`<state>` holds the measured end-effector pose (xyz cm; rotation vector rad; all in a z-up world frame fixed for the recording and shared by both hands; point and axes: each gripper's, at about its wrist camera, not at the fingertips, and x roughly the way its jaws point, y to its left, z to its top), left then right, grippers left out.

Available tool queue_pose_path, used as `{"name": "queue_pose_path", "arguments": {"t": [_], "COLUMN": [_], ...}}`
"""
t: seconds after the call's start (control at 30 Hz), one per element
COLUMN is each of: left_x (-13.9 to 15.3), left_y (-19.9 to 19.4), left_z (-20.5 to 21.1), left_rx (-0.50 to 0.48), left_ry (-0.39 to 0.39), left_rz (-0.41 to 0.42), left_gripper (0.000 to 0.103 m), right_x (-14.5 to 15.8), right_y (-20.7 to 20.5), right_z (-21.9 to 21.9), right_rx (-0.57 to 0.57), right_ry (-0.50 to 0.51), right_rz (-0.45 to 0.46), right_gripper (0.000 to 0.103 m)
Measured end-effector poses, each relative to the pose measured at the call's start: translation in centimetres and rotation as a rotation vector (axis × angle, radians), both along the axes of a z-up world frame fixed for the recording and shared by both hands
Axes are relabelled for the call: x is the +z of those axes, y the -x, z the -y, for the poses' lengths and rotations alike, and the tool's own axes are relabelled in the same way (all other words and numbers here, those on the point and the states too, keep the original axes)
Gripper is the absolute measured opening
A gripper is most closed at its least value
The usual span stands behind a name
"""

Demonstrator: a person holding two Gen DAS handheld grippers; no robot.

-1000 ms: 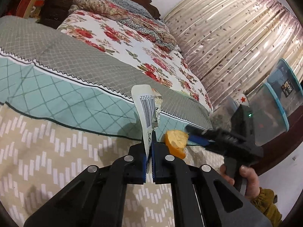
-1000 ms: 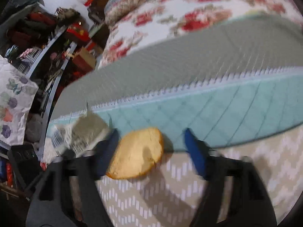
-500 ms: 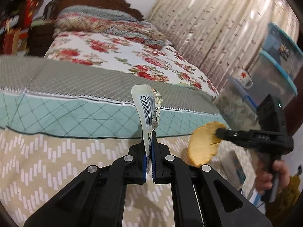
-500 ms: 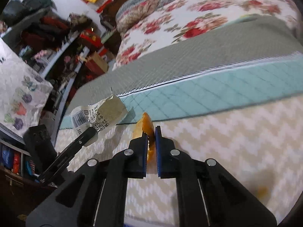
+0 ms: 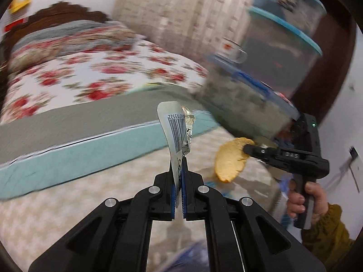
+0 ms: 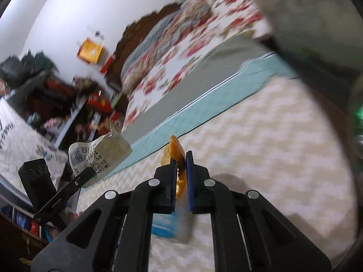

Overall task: Collect trash
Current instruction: 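Carry the receipt and chip to the wastebasket and open both tools to drop them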

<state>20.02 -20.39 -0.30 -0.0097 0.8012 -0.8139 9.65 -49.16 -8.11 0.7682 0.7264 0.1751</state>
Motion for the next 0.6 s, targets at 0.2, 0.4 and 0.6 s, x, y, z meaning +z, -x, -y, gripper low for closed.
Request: {"name": "queue_pose_path", "arguments": {"t": [0.2, 0.4, 0.6], "left_x": [0.4, -2.3, -6.9], "left_y": [2.8, 6.1, 8.6], "left_z": [14.5, 28.0, 36.5], "left_rx": [-0.233, -0.424, -0.52], "left_ry": [-0.048, -0.104, -0.203], "left_rz": [-0.034, -0.107, -0.166], "left_gripper": [0.003, 0.003, 0.004], "right_x": [0.0, -0.5, -3.5], "right_y": [7.8, 15.1, 18.7], "right_z": [9.5, 17.1, 21.7], "right_rx": [-0.211, -0.386, -0.474], "right_ry": [0.009, 0.112, 0.163], "right_rz": [0.032, -0.016, -0.11], "right_gripper": [0.01, 0.01, 0.014]}}
